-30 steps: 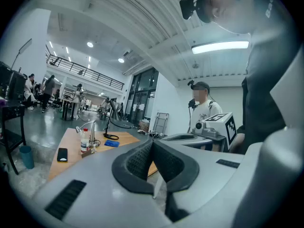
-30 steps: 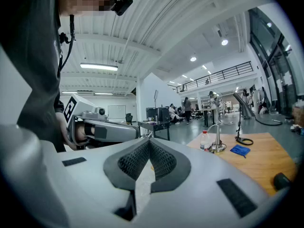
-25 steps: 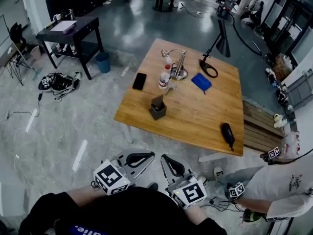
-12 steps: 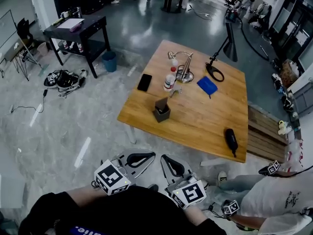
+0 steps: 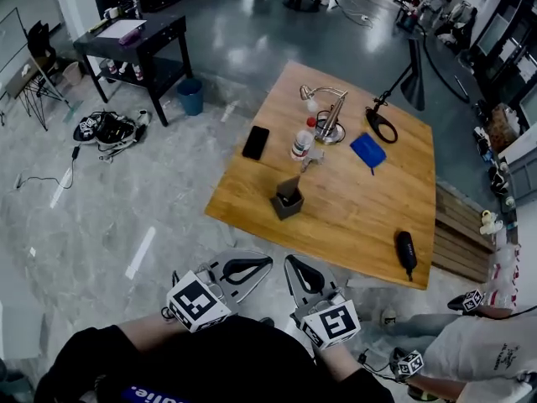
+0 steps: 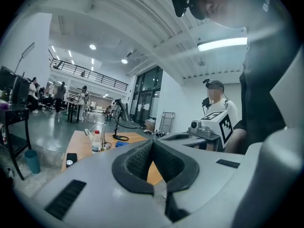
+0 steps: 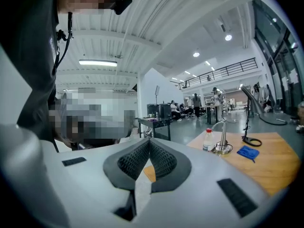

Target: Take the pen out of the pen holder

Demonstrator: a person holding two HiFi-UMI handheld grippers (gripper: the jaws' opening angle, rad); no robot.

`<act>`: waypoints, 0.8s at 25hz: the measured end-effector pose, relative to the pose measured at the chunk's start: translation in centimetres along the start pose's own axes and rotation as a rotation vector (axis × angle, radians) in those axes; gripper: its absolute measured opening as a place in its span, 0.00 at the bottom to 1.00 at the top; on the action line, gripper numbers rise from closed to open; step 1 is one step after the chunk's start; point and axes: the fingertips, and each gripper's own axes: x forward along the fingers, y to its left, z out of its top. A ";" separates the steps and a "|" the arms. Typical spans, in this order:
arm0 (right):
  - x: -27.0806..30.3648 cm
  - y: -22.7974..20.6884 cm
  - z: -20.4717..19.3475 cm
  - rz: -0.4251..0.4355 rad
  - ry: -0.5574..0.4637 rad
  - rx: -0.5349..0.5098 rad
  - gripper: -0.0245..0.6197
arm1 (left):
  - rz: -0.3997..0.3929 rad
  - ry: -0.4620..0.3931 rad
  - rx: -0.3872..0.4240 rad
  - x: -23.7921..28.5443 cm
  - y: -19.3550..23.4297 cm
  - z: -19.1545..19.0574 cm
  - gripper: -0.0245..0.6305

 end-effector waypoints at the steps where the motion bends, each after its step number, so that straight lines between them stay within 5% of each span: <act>1: 1.1 -0.4 -0.3 -0.013 0.015 0.009 0.05 | -0.019 0.003 0.009 0.2 1.1 0.1 0.05; 9: 8.4 -3.8 -0.1 -0.106 0.067 -0.007 0.05 | -0.136 0.021 0.042 1.5 8.7 1.2 0.05; 20: 13.4 -9.9 -5.7 -0.104 0.229 -0.069 0.07 | -0.088 0.056 0.015 4.1 12.7 1.0 0.05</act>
